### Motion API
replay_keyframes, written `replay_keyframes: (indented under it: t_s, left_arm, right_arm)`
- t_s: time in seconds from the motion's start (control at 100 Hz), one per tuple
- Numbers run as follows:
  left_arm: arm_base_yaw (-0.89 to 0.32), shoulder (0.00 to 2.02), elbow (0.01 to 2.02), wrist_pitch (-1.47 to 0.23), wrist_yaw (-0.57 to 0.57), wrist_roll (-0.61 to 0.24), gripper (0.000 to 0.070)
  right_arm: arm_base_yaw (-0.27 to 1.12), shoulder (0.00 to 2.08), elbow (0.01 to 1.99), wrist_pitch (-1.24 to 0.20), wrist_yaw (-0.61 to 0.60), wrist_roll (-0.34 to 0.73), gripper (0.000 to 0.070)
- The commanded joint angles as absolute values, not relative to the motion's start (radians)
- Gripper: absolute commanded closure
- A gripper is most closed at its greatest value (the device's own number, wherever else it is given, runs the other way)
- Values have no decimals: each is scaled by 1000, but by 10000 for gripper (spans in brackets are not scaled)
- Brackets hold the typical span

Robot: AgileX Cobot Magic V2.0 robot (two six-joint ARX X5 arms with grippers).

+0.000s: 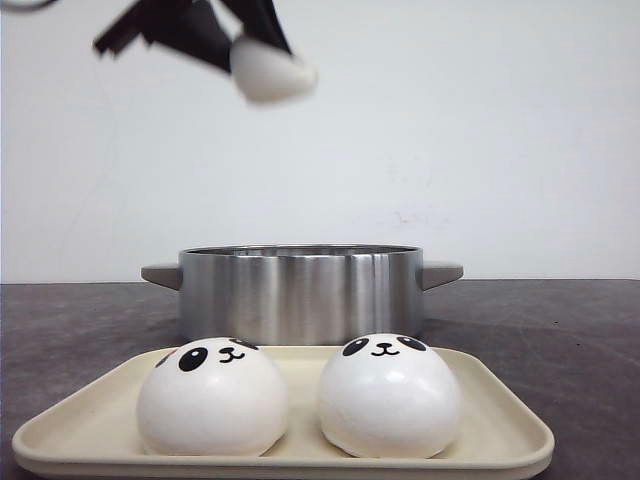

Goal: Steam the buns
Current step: 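Carry the bun with the left gripper into the pot and release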

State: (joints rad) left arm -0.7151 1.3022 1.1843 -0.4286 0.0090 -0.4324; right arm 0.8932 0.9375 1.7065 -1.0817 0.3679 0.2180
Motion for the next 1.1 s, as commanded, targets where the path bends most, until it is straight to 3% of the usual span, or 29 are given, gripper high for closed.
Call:
replay_keyframes:
  t_s: [0.0, 0.22, 0.4, 0.79, 0.85, 0.96, 1.02, 1.09]
  left_arm:
    - [-697, 1350, 1230, -425, -8, -364, 688]
    - [-615, 1552, 1389, -431, 1, -297, 688]
    - [-580, 1731, 1478, -452, 0, -296, 688]
    - [-548, 1922, 1488, -475, -18, -295, 655]
    - [-543, 1927, 1488, -475, -41, -295, 556]
    - [-538, 1929, 1488, -475, -87, -295, 197]
    - [-536, 1929, 1488, -475, -87, -293, 96]
    - [-533, 1929, 1488, -476, -87, -287, 56]
  right_arm:
    - [904, 947, 1722, -1076, 372, 227, 697]
    - [904, 947, 1720, -1114, 405, 216, 697]
    - [904, 947, 1720, -1159, 450, 218, 697]
    - [904, 947, 1720, -1168, 450, 221, 697]
    - [904, 947, 1720, -1168, 450, 222, 697]
    - [904, 947, 1720, -1168, 452, 229, 697]
    - [904, 947, 1720, -1168, 454, 229, 697]
    - [904, 947, 1720, -1168, 454, 229, 697]
